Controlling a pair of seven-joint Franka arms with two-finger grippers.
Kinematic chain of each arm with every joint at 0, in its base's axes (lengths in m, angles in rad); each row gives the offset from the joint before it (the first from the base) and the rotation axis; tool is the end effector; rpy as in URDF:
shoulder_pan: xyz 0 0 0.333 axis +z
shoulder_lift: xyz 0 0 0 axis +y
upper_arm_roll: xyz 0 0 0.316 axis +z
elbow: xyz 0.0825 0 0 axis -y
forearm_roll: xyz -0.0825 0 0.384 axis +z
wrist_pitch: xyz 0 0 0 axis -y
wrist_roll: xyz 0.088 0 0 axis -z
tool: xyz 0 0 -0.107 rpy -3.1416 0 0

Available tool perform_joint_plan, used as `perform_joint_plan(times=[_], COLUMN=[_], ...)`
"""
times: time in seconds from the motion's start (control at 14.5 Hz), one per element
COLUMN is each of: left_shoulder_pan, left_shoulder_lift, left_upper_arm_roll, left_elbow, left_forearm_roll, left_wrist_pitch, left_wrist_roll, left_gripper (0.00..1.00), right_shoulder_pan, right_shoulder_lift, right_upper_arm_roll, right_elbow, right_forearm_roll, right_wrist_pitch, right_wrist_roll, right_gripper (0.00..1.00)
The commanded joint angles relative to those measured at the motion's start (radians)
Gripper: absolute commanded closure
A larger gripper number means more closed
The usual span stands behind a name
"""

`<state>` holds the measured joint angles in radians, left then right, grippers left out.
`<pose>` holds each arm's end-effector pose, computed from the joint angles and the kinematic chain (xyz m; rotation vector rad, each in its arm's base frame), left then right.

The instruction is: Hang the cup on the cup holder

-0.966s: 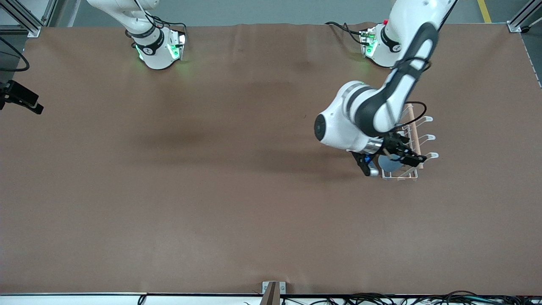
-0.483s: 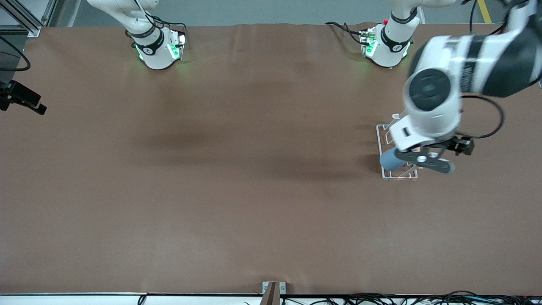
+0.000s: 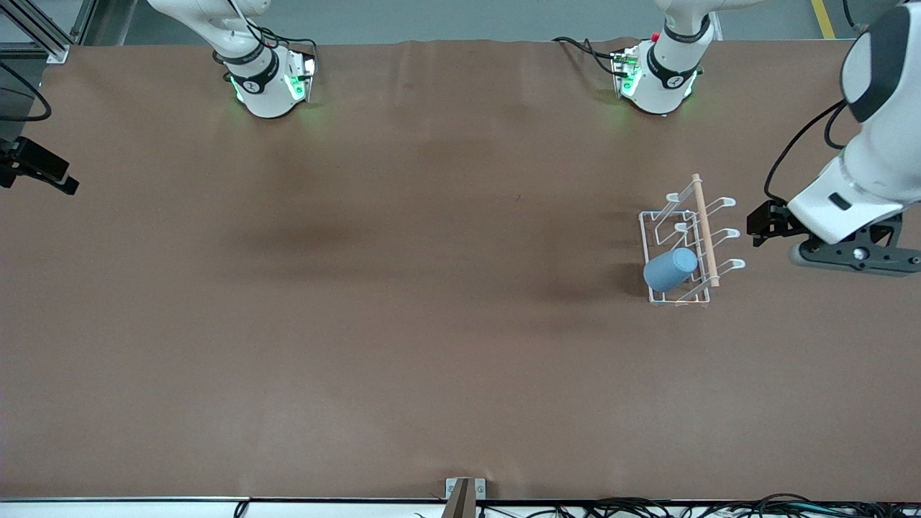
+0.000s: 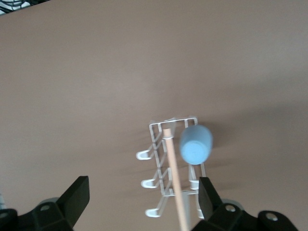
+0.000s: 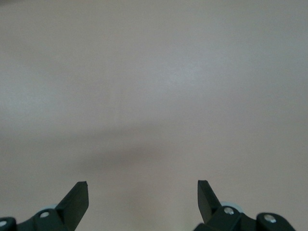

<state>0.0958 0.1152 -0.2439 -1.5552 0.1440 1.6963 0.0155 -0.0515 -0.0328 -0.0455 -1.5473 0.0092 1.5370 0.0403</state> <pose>0.5952 -0.0671 0.5792 -3.0160 0.2685 -0.0560 0.5387 -0.0519 0.6505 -3.1240 0.2141 -0.0356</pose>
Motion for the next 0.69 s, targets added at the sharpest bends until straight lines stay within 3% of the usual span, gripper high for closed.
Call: perform_joint_plan(times=[0.0,0.28,0.62], left_shoulder_pan=[-0.077,-0.174,-0.176], left_shoulder_lift=[-0.116,-0.221,-0.259], left_upper_arm_roll=[0.105,0.205,0.212], left_elbow=[-0.072,-0.128,-0.120], left_forearm_roll=[-0.076,-0.109,-0.122], left_wrist_pitch=[0.014,-0.027,-0.069], left_wrist_roll=[-0.026,-0.055,-0.072], left_gripper=[0.00,0.00,0.00], right_shoulder_pan=[0.007,0.007,0.007], right_shoulder_lift=[-0.003,-0.003,-0.003], right_upper_arm_roll=[-0.005,-0.005,-0.005], right_elbow=[-0.001,-0.001,0.001], right_forearm_roll=[0.003,0.003,0.001], right_wrist_pitch=[-0.003,-0.003,-0.005], right_wrist_roll=[0.015,0.015,0.015], right_gripper=[0.00,0.00,0.00])
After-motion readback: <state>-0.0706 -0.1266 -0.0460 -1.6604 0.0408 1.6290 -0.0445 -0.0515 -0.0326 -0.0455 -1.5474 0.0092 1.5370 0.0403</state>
